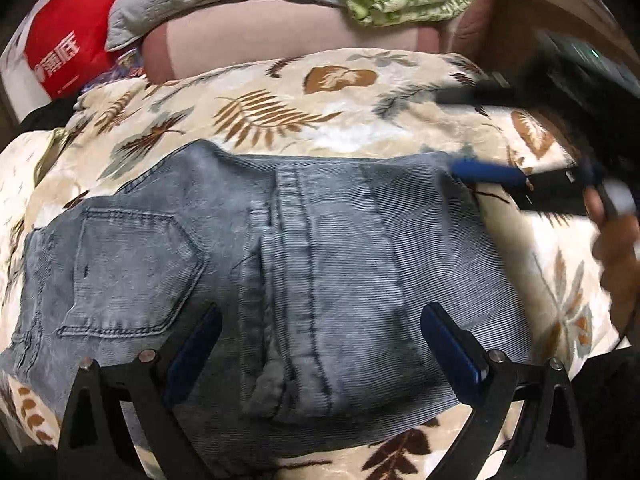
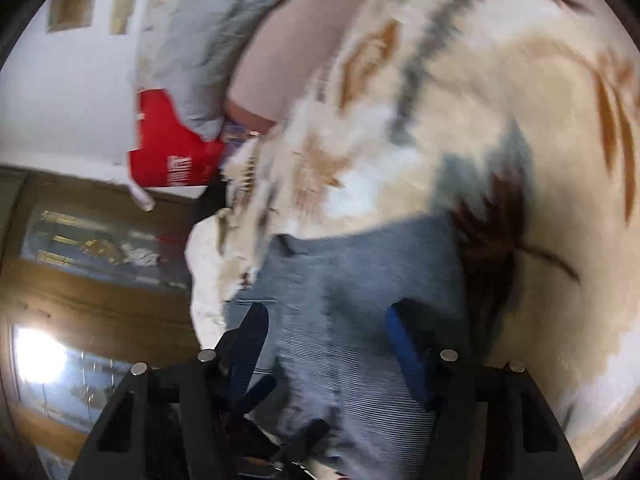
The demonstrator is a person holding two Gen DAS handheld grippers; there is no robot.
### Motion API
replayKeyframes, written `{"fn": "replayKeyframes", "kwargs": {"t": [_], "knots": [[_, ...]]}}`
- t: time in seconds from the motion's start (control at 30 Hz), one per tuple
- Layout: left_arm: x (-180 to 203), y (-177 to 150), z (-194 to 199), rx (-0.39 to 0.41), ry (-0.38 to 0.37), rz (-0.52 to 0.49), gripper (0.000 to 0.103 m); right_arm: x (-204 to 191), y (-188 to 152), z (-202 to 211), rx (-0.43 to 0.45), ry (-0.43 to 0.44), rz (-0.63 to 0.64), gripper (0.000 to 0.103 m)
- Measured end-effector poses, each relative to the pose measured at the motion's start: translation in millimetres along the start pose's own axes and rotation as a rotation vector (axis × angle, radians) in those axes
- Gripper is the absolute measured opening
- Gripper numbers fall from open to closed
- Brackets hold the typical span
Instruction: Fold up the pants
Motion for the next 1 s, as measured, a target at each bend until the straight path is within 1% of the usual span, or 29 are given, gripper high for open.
{"fn": "replayKeyframes", "kwargs": {"t": [0.03,0.07,0.1,0.13,0.17,0.2,0.23,0.27,0.33,0.43,0.53,0.57,0.6,0.63,0.67,0.7,0.9,1.0], "knots": [[0.5,-1.1,-5.3,-0.021,0.008,-0.003,0.1,-0.7,7.6,-4.9,0.003,-0.001,0.003,0.066],[1.2,-2.9,-12.5,-0.049,0.015,-0.009,0.1,3.5,16.2,-16.4,-0.008,-0.04,0.003,0.069],[3.6,-6.3,-20.1,-0.084,0.021,-0.014,0.1,11.8,21.9,-27.1,-0.033,-0.086,-0.004,0.069],[2.4,-9.2,-25.4,-0.096,0.023,-0.005,0.1,26.3,26.9,-41.3,-0.071,-0.121,-0.035,0.068],[1.2,-9.9,-24.0,-0.082,0.019,0.004,0.1,36.8,28.4,-47.4,-0.074,-0.079,-0.085,0.068],[0.8,-9.3,-21.9,-0.075,0.018,0.008,0.1,36.0,27.4,-41.0,-0.05,-0.053,-0.102,0.068],[0.7,-8.4,-21.3,-0.075,0.019,0.01,0.1,29.9,24.4,-32.0,-0.031,-0.049,-0.086,0.068],[0.4,-7.4,-20.7,-0.075,0.019,0.012,0.1,18.3,18.0,-20.0,-0.009,-0.069,-0.035,0.068],[-1.6,-6.1,-15.1,-0.059,0.017,0.019,0.1,1.1,1.4,-4.1,-0.003,-0.085,0.046,0.068],[-6.8,-6.4,-7.5,-0.043,0.007,0.041,0.1,-14.3,-40.6,19.6,-0.009,-0.086,0.127,0.068],[-12.9,-7.6,-4.0,-0.039,0.022,0.051,0.1,-5.0,-82.5,25.2,-0.057,-0.076,0.111,0.068],[-15.3,-8.1,-3.1,-0.039,0.023,0.059,0.1,0.8,-94.9,18.2,-0.089,-0.081,0.112,0.068],[-17.9,-8.7,-2.6,-0.04,0.028,0.068,0.1,7.4,-102.7,6.6,-0.129,-0.11,0.118,0.068],[-19.4,-9.5,-1.4,-0.042,0.032,0.073,0.1,15.5,-106.8,-4.2,-0.154,-0.148,0.114,0.068],[-20.9,-9.8,0.1,-0.038,0.033,0.076,0.1,18.3,-108.4,-3.1,-0.132,-0.142,0.108,0.068],[-22.4,-9.7,2.9,-0.031,0.036,0.078,0.1,16.8,-106.3,-2.2,-0.127,-0.143,0.101,0.068],[-29.3,-7.4,22.9,0.019,0.054,0.079,0.1,11.5,-105.7,-10.9,-0.113,-0.178,0.138,0.068],[-33.6,-7.2,29.6,0.035,0.06,0.087,0.1,14.1,-107.3,-6.2,-0.106,-0.171,0.132,0.069]]}}
Point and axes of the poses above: each gripper's, at about its wrist camera, not at the fingertips, and z roughly against the way its jaws point, x to its right, y to its top, the point moved 2 cm from there along -z, roughly the way its jaws point, and after that the axes turned 5 degrees about -y, right-handed, at the moved point
